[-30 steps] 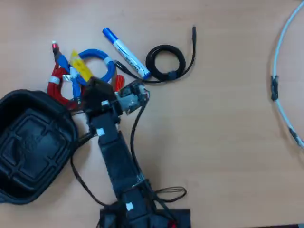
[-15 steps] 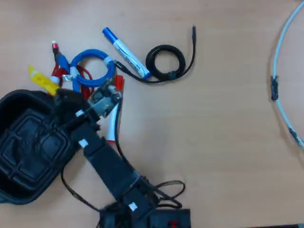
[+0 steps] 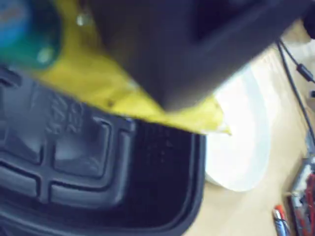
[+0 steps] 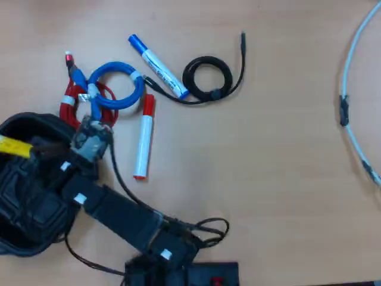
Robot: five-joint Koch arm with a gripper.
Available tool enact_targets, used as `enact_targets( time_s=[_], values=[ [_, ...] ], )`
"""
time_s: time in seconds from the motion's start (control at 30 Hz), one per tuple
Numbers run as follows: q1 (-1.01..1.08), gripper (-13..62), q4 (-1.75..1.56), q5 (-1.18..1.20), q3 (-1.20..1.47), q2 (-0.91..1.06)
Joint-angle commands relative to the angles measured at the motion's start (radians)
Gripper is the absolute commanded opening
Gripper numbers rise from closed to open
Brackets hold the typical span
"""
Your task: Pick up the yellow instant coffee stick, then put it in the black bowl
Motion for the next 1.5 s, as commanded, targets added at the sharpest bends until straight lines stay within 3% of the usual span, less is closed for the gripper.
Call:
enact_targets(
  time_s=[0.0,0.83,1.47],
  values=[
    [-0.04,-6.3,-0.129,0.009,-0.035,-0.006],
    [-0.209,-6.3,-0.23,0.009,-0.037,-0.374],
    [-0.227,-3.4,-0.204,-0.04,0.008,-0.445]
  ],
)
